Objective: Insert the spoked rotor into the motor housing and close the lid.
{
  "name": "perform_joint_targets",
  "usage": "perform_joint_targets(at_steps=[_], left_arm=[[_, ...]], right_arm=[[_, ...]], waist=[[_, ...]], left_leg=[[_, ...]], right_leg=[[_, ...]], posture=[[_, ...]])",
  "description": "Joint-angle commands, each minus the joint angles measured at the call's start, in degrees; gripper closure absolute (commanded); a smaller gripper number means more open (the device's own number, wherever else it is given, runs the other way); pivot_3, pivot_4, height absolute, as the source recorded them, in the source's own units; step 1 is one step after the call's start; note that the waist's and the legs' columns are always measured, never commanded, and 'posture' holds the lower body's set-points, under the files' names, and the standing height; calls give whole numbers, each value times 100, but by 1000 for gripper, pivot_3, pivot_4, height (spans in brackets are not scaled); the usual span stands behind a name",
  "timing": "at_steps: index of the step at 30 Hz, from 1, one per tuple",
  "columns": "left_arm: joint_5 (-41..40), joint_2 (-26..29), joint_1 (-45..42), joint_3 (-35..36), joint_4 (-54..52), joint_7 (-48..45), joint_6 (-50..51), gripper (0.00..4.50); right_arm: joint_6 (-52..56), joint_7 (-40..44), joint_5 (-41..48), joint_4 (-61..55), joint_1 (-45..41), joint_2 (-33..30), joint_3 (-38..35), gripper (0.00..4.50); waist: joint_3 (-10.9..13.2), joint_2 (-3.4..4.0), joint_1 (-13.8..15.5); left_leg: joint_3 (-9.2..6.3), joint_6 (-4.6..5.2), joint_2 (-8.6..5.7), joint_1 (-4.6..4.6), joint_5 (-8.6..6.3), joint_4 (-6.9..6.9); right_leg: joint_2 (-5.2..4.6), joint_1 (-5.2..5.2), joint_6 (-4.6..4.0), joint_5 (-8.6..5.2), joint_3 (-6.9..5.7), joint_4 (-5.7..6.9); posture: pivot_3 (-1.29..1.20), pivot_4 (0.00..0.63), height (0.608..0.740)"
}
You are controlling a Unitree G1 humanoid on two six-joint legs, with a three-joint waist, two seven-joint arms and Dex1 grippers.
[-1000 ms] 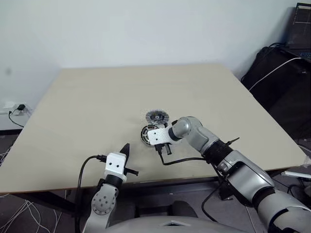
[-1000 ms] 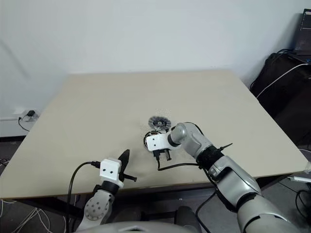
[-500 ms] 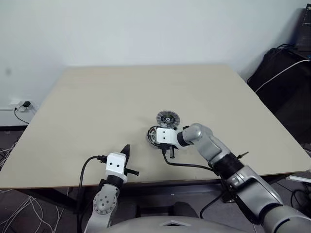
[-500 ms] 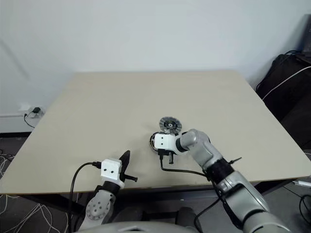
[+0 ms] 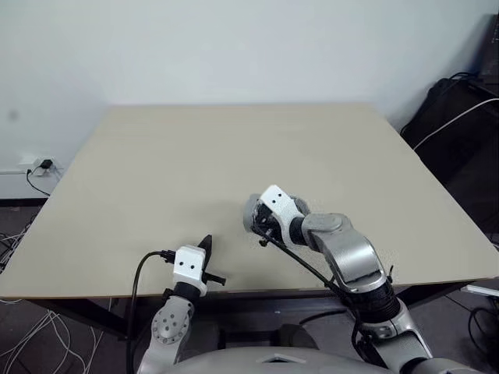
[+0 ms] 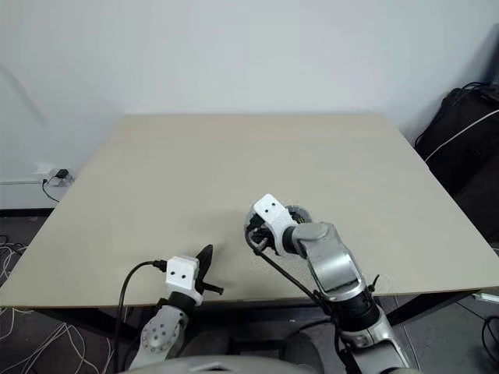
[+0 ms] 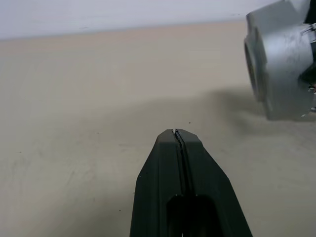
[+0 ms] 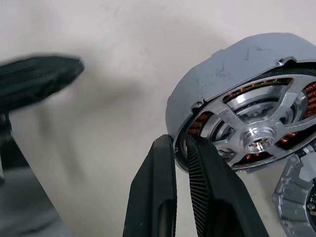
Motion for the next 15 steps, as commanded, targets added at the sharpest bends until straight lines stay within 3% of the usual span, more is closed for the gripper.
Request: perform_joint_targets(at_steps=[1, 10, 15], left_arm=[[-35, -7, -98, -16, -61, -49, 0, 4500], [-81, -52, -42, -21, -68, -62, 34, 4500], [-86, -71, -73, -39, -55, -80, 54, 4500]], right_arm=[[258, -270, 249, -473, -181, -75, -139, 4399], [1507, -198, 1400, -1263, -351, -502, -371, 4399], [1425, -589, 1662, -904, -398, -407, -210, 4399]], waist=[[0, 0, -5], [5, -1, -76], [5, -2, -89]], left_leg=[[0, 0, 0, -1, 0, 0], [-1, 1, 2, -3, 0, -3], [-1, 2, 2, -3, 0, -2]], right_leg=[[1, 0, 0, 0, 0, -2], [6, -3, 18, -13, -2, -3], [6, -2, 24, -16, -2, -3]], posture=[[0, 0, 740], [0, 0, 740], [0, 0, 740]])
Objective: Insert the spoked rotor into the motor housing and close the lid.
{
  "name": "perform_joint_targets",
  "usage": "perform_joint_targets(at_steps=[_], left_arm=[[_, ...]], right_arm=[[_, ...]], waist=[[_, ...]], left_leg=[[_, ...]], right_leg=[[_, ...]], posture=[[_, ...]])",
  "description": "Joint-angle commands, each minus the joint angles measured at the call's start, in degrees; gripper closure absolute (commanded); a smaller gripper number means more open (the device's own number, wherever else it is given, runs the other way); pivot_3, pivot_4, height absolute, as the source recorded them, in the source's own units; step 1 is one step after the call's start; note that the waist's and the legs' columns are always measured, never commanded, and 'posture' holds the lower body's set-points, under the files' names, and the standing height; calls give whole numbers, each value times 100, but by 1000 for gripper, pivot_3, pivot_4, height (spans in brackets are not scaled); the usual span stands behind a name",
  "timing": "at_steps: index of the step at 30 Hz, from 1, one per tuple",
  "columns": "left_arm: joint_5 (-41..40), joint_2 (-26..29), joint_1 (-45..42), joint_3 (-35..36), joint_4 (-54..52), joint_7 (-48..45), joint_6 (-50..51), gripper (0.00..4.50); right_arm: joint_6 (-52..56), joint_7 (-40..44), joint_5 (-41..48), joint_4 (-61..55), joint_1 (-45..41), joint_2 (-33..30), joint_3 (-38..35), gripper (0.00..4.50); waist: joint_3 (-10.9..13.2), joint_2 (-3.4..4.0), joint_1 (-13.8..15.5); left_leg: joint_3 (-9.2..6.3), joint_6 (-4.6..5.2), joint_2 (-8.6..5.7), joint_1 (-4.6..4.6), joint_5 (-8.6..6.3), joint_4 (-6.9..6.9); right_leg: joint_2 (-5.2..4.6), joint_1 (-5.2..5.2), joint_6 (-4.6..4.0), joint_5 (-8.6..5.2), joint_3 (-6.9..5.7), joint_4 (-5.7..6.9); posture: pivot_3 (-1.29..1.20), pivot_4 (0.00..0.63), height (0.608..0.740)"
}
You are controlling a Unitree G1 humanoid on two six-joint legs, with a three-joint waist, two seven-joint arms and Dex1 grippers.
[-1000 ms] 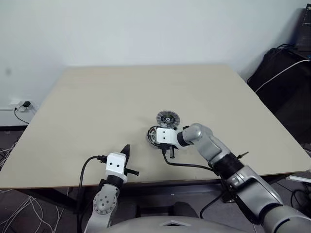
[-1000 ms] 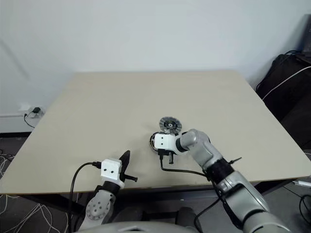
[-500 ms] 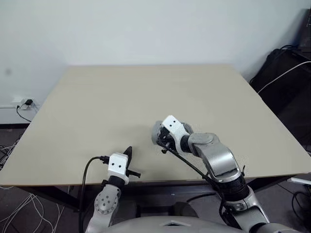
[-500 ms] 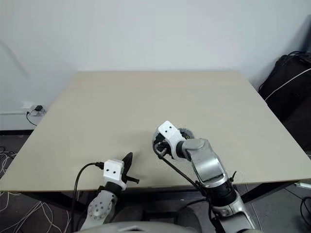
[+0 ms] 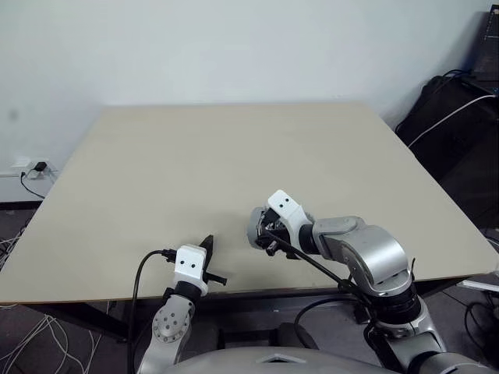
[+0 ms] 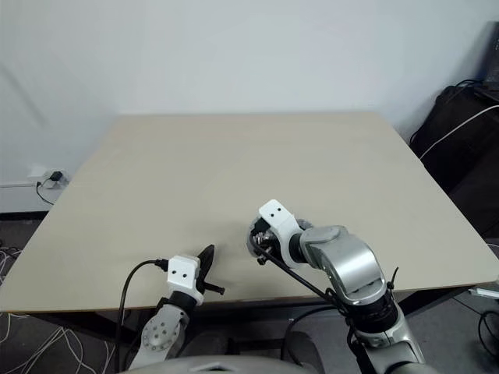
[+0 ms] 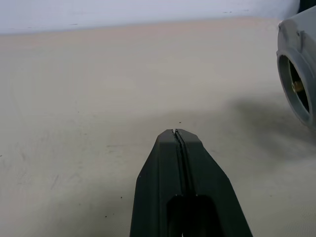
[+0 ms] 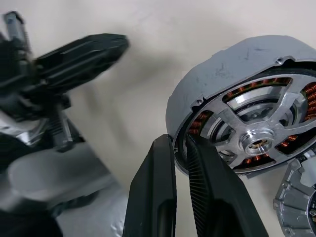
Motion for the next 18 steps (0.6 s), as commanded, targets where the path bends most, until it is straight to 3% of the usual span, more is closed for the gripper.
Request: perform_joint_targets(at_steps=[1, 11, 18], left_arm=[[-52, -51, -73, -42, -58, -27, -33, 4500], [-91, -44, -19, 11, -134, -9, -6, 4500], [-100, -60, -22, -1, -132, 2, 2, 4500]], right_arm=[[-222, -303, 143, 129, -203, 112, 4, 4399], [-761, -832, 339, 1615, -228, 303, 250, 4399], [-1432, -1522, 207, 2351, -330, 949, 48, 4399]], waist=[[0, 0, 0], [-5, -2, 3], [-7, 1, 9]], left_leg=[[0, 0, 0, 0, 0, 0], [0, 1, -2, 3, 0, 1], [0, 1, -2, 4, 0, 1]], right_leg=[[0, 0, 0, 0, 0, 0], [13, 6, -12, 8, 0, -1], [11, 8, -12, 11, 0, 0]], posture=[[0, 0, 740], [0, 0, 740], [0, 0, 740]])
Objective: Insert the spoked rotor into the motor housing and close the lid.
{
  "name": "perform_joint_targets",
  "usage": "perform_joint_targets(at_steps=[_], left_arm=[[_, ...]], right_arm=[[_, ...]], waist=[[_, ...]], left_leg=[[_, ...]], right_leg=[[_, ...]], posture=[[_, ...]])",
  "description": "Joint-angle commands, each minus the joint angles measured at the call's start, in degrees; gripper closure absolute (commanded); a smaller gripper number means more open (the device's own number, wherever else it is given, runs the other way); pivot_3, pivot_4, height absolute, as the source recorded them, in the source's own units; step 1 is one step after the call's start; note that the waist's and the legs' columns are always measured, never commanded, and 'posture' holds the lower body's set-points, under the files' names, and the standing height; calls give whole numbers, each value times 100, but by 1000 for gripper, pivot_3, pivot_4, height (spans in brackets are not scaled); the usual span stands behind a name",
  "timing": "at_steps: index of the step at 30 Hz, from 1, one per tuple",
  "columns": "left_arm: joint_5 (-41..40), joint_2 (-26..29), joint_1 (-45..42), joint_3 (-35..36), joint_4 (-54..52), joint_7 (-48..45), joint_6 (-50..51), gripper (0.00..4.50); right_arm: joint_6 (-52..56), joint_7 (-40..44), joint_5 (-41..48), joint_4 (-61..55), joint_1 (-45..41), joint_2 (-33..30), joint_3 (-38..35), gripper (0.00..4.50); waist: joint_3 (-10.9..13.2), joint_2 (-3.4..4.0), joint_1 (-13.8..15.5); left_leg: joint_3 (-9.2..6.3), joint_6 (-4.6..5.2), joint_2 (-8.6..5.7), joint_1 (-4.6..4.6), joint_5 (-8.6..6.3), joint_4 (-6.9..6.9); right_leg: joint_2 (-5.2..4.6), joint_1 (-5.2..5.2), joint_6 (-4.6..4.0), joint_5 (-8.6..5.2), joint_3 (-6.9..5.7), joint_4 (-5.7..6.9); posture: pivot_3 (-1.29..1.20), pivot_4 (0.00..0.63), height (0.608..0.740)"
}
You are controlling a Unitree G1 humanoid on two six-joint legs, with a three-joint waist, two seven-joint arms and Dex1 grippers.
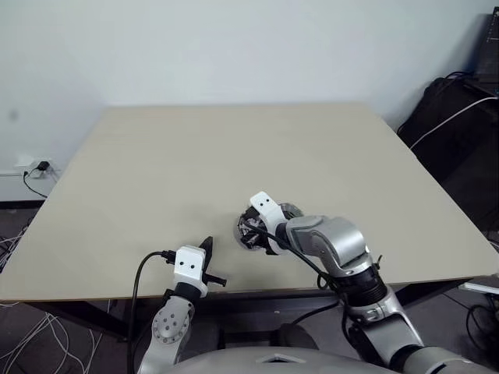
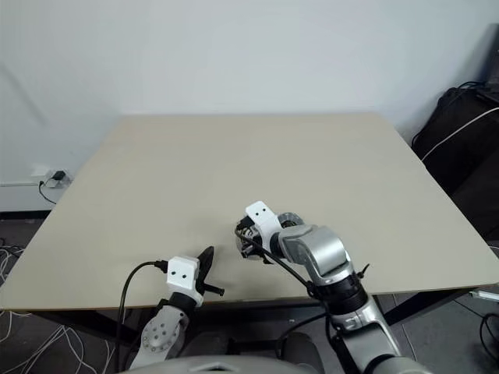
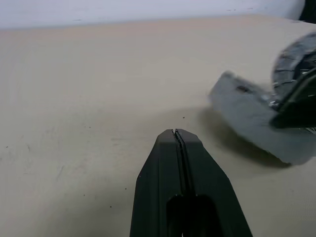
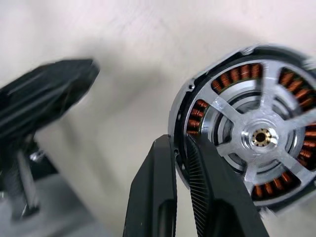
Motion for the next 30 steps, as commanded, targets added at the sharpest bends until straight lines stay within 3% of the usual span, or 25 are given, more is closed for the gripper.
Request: perform_joint_targets(at_steps=[1, 8, 15, 19, 24, 30], left_arm=[[-43, -51, -62, -18, -143, -3, -34, 4500], [-69, -28, -86, -14, -156, -21, -18, 4500], [-82, 4, -65, -20, -175, -44, -52, 4500], [-81, 37, -13, -10, -270, -49, -94, 4500], [-32, 69, 58, 104, -451, 62, -224, 4500], [61, 80, 29, 239, -506, 208, -330, 4500]], right_arm=[[-395, -410, -153, 316, -60, 169, -198, 4049], [-697, -844, -54, 508, 6, 612, -403, 1900], [-1458, -1208, 651, -5, -34, 1923, -1600, 1900], [-2444, -1673, 736, -195, -91, 2161, -1936, 2781], [-4447, -2520, -649, -176, 112, 1280, -1740, 4439], [-5227, -2922, -1910, -49, 927, 81, -1494, 4478]], waist=[[0, 0, -1], [-1, 2, -9], [4, 9, -68], [3, 9, -82], [5, 12, -130], [5, 14, -144]], left_leg=[[0, 0, 0, -1, 0, 0], [0, 0, 0, -1, 0, -1], [-1, -2, 7, -1, -1, -8], [0, -1, 3, -2, -1, -12], [2, -2, 2, -2, -1, -20], [12, 12, -1, 0, 7, -19]], right_leg=[[0, -1, -7, 4, 0, 0], [0, -1, -8, 5, 1, 0], [9, -9, 7, -2, 4, 2], [8, -9, -3, 5, 4, 0], [6, -12, -5, 3, 5, -2], [5, -9, -7, 0, 14, -4]], posture=[[0, 0, 740], [0, 0, 740], [0, 0, 740], [0, 0, 740], [0, 0, 740], [0, 0, 740]])
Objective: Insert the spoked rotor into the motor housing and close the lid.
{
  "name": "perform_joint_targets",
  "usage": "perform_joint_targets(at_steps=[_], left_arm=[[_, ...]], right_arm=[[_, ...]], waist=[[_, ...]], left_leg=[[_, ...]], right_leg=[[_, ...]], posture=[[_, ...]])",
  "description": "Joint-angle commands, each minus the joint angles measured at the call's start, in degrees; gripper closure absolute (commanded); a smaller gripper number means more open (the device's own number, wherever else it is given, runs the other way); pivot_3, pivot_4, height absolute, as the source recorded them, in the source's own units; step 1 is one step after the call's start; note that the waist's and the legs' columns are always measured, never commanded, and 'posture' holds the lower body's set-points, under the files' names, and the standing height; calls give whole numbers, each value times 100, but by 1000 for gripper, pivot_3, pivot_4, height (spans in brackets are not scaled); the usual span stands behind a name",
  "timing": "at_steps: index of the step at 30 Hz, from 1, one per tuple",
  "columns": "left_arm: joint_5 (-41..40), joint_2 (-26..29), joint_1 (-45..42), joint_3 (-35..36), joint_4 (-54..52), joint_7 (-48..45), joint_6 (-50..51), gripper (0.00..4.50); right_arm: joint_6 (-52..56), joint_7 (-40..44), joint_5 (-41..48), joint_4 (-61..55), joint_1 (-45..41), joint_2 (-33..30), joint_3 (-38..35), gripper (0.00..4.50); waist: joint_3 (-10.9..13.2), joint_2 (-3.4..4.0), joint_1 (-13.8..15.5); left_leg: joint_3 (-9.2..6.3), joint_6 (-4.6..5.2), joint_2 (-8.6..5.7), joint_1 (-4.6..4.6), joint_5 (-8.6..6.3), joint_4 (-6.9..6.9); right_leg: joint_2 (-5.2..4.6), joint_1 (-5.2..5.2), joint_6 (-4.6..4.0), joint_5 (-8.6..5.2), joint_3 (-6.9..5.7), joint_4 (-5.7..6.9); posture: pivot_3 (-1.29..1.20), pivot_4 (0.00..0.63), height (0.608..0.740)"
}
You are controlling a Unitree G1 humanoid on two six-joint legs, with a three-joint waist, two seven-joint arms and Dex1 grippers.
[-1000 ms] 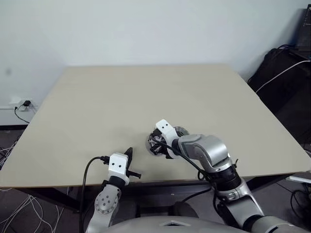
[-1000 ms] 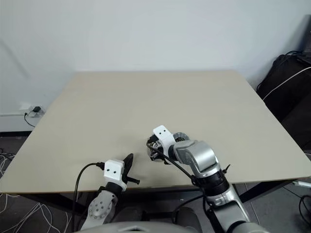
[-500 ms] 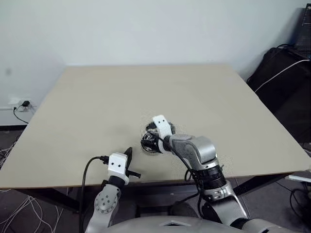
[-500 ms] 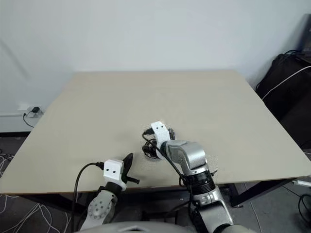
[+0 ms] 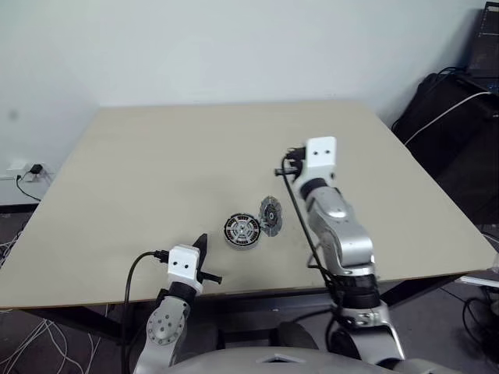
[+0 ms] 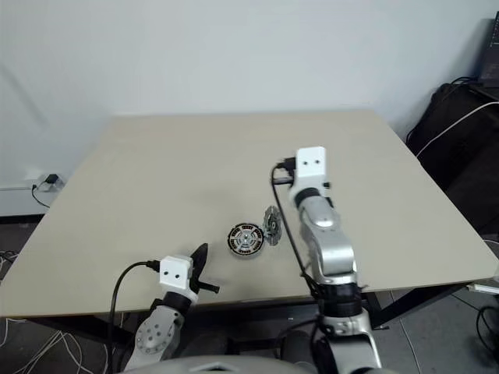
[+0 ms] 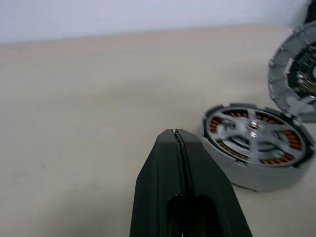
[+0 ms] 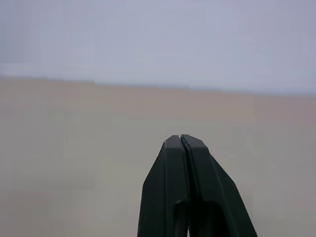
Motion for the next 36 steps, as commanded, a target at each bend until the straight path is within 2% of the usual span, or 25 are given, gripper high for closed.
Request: perform_joint_targets(at_steps=[1, 3, 7, 14, 25, 36], left_arm=[[57, 17, -58, 39, -282, 45, -146, 4500], [43, 55, -61, 40, -312, -8, -116, 4500], [-2, 127, -97, 26, -332, -135, -14, 4500], [-56, 204, -131, 16, -376, -287, 141, 4500], [-74, 233, -38, 24, -466, -321, 279, 4500], [-47, 221, 44, 27, -546, -264, 341, 4500]], right_arm=[[-179, -53, -467, -75, 299, -319, 130, 4478], [45, 265, -521, -224, 616, -546, 331, 4478], [791, 1445, -204, -632, 1180, -1022, 1026, 4478], [1115, 2115, 303, -801, 1268, -900, 1298, 4478], [885, 2460, 566, -470, 930, -656, 1533, 4478], [344, 2619, 415, 947, 573, -268, 2050, 4478]], waist=[[1, 3, -10], [0, 5, -17], [3, 3, -18], [9, -8, 0], [13, -16, -4], [9, -17, -3]], left_leg=[[0, 10, 1, 0, 6, 0], [2, 15, 8, 8, 8, 0], [3, 16, 12, 20, 9, 2], [2, -3, 11, 19, -3, 13], [1, -6, 13, 18, -4, 9], [2, -8, 9, 18, -5, 9]], right_leg=[[1, 0, -1, 0, 1, 1], [8, 4, -2, -2, 4, 2], [10, 14, 21, -19, 5, 3], [-1, 18, 31, -19, -1, 3], [0, 14, 31, -18, -1, 2], [-3, 15, 20, -10, 0, 3]], posture=[[0, 0, 740], [0, 0, 740], [0, 0, 740], [0, 0, 740], [0, 0, 740], [0, 0, 740]])
